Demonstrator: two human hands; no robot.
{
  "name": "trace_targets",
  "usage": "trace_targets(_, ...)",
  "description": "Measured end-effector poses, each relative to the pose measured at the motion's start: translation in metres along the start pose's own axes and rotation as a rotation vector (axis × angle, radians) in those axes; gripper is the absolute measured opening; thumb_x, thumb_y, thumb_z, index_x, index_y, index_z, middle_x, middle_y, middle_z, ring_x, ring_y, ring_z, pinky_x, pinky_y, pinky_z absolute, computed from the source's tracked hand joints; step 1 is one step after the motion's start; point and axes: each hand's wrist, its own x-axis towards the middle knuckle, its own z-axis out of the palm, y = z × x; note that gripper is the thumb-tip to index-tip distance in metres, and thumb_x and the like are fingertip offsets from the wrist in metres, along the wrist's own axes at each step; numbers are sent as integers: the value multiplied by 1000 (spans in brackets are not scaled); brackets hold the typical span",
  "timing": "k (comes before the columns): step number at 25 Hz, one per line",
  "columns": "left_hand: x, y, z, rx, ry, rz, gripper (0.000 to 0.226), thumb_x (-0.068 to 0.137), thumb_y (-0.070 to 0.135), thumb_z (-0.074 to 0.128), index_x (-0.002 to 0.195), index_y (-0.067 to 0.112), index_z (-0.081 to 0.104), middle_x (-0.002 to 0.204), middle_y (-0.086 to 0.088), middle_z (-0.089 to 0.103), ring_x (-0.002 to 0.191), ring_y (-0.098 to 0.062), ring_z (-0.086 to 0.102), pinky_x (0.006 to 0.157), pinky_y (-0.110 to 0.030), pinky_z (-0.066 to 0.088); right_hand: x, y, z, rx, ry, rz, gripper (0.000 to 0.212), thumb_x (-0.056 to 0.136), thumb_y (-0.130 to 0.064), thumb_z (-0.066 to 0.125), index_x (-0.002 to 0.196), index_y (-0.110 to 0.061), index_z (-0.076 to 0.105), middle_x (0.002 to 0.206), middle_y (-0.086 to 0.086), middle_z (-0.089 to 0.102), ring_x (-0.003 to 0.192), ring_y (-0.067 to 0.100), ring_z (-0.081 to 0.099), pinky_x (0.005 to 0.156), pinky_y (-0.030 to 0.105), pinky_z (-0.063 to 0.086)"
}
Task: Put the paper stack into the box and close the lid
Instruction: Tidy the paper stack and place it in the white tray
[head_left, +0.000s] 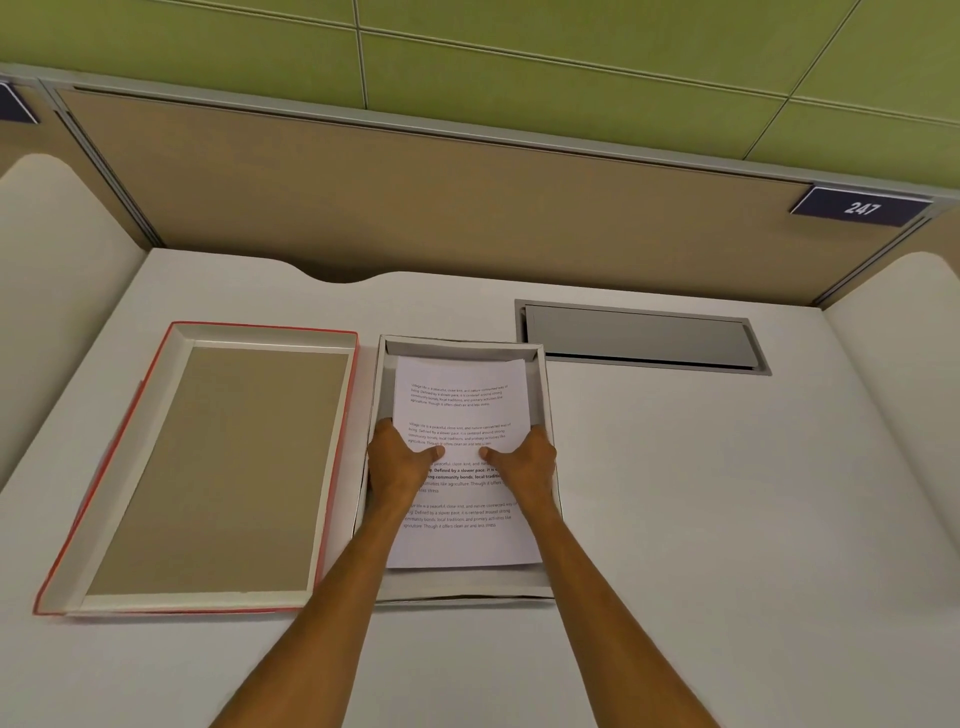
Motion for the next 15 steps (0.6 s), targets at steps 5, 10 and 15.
trace_targets(5,-11,0,4,6,67,110,73,69,13,88,130,4,49,128,-16,62,117,-32,61,91,-41,55,-4,1,-1,37,9,-26,70,71,-24,86,126,-7,48,126,13,61,112,27,62,88,34,54)
trace_targets(10,-16,1,3,24,81,108,78,69,16,88,133,7,46,130,-15,61,119,-32,60,93,-46,57,-8,5,-7,89,-13,-61,72,72,-28,85,130,-9,47,130,11,60,115,26,61,92,34,52)
trace_targets(15,-17,0,1,32,95,105,80,66,21,90,132,7,49,128,-14,64,117,-32,62,92,-46,57,-6,9,-12,35,-83,-55,83,74,-34,83,140,-12,38,140,10,53,125,29,54,103,43,48)
